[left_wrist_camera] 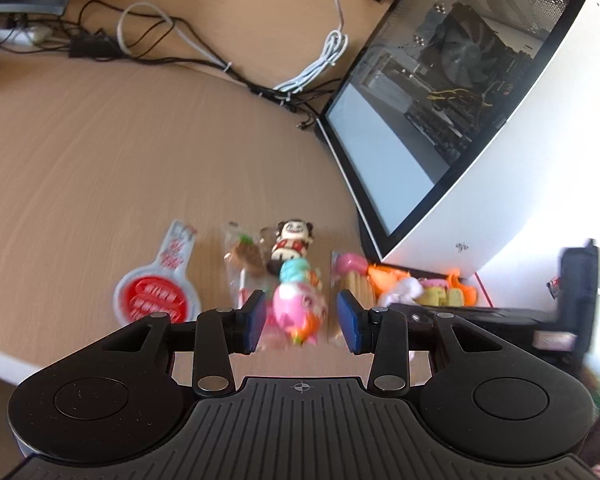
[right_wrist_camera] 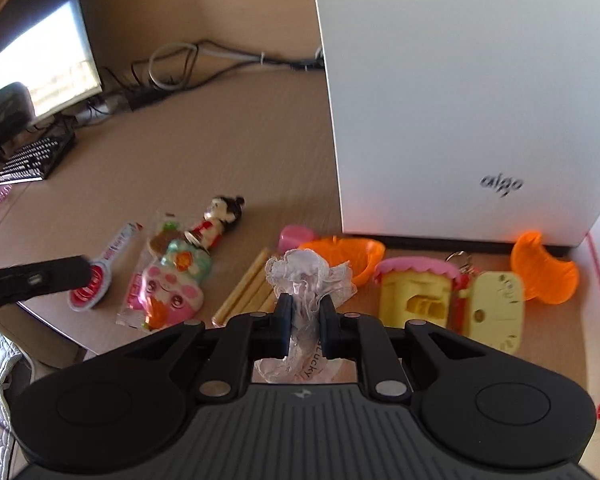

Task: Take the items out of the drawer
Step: 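Set the doll on the desk with left while right sets the lace candy down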

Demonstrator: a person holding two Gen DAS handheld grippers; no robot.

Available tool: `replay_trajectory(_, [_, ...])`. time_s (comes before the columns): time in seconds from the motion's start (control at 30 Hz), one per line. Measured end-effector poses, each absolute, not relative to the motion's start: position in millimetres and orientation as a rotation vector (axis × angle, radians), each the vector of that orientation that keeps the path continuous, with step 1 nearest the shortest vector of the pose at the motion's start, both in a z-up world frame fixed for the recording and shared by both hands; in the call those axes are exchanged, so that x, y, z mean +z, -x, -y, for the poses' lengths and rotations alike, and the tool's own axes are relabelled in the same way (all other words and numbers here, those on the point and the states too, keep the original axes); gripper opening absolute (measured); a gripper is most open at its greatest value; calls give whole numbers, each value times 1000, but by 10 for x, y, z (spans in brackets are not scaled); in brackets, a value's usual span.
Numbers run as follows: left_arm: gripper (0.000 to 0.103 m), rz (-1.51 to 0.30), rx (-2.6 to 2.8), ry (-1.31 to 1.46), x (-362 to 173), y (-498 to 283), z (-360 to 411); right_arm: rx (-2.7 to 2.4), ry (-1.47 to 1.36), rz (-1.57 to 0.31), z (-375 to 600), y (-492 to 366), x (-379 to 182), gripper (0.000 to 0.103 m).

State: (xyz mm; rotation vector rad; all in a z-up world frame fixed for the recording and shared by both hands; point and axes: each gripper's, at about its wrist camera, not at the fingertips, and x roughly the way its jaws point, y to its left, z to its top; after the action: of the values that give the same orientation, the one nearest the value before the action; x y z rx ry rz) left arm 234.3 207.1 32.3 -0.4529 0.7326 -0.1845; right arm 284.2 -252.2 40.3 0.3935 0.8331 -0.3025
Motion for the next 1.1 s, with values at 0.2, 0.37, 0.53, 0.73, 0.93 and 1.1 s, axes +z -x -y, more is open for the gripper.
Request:
replay_trajectory(0.2, [43,-750,-128,490,238,-2215,-2229,-324,-303,-862,2511,-3080,250,13])
replay_trajectory(0.37, [43,-761,-110,507,201,-2170,-2283,-312,-196,-862,2409,-3120,235,17])
replay_trajectory(0.53, [43,-749,-102,495,281,-2097,-2340,-317,-155,-877,2358,-3132,252,30])
replay_trajectory(0.73, [43,-697,-53,477,542,-1854,-2503,-349,-189,-780,2365,-2903,577,46])
replay_trajectory(0.93, [43,-612,-14,403,914,-1416,-2504,-442,-230,-552,2218,-2197,1261,57])
replay_trajectory(1.1, [43,-548,-46,363,1047,-983,-2392,-532,-259,-414,1871,-1318,1665,70])
